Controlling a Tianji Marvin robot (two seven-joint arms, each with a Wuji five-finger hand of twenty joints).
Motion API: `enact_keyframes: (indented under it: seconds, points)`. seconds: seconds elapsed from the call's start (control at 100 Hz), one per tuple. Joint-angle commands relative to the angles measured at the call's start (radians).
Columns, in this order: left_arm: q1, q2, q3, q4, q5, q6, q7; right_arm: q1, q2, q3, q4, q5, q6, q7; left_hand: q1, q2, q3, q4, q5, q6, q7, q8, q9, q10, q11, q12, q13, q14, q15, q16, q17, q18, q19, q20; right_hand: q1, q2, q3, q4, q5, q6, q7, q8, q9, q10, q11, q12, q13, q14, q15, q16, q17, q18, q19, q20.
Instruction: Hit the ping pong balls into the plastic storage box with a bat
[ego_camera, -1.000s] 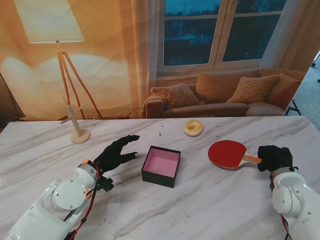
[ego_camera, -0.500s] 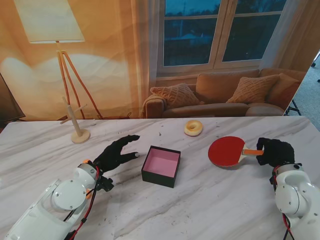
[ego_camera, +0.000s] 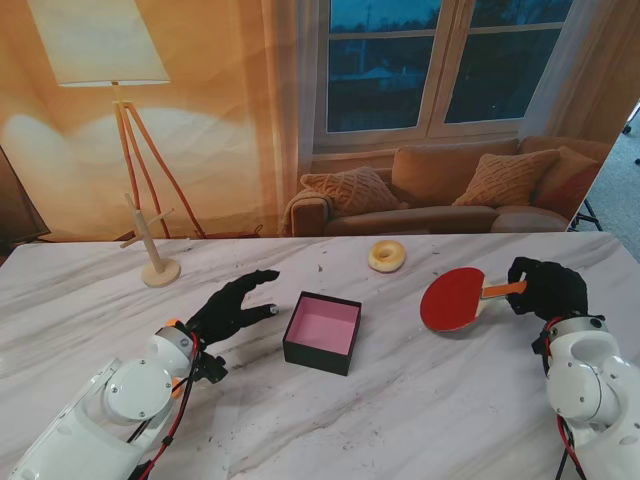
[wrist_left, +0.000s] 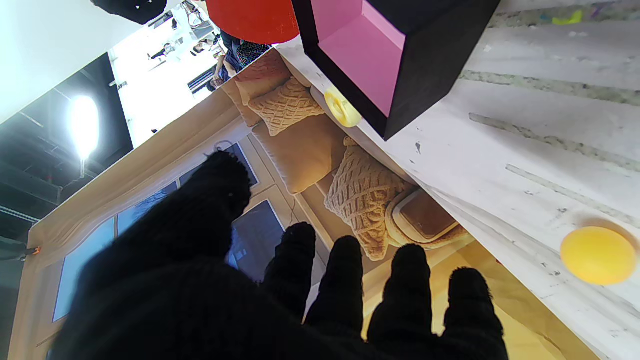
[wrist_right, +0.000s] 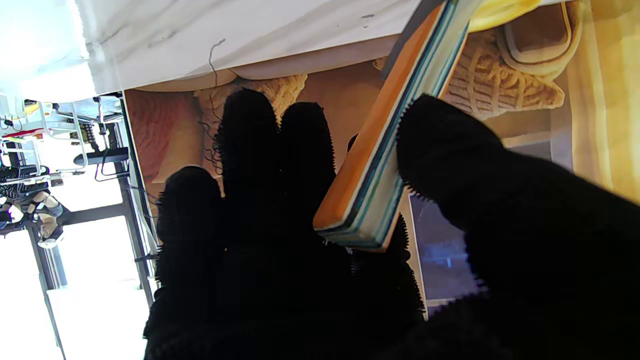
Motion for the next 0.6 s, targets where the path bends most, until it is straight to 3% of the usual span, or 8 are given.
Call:
enact_keyframes:
  seconds: [0.0,0.59]
  points:
    - [0.002,-0.003,0.000,0.006,-0.003,-0.001,-0.013,0.007,-0.004,0.005,-0.026,0.005,0.005,0.014,-0.004,0.014,-0.023,0.022,0.006,-0.008,-0.004,0.004,0.032,-0.005,-0.013,0.011,-0.026,-0.002,0.003,0.007,-0.016,-0.010,-0.010,0.005,0.063,0.086,0.084,0.020,0.139,-0.086,0.184,0.039,0.037,0.014,0.020,0.013,0.029,0.000,0.022,0.004,-0.009,0.003,0.036,-0.013]
    - [0.000,-0.004,0.000,0.009,-0.009,-0.001,-0.016,0.079,0.005,-0.030,-0.105,0.059,-0.016,0.147,-0.002,0.013,-0.022,0.022,0.007,-0.006,-0.005,0.004,0.033,-0.005,-0.013,0.011,-0.025,-0.001,0.003,0.007,-0.016,-0.011,-0.010,0.005,0.060,0.085,0.081,0.021,0.139,-0.089,0.193,0.026,0.036,0.006,0.029,0.026,0.020,-0.005,0.042,0.004,-0.015,0.002,0.039,-0.020]
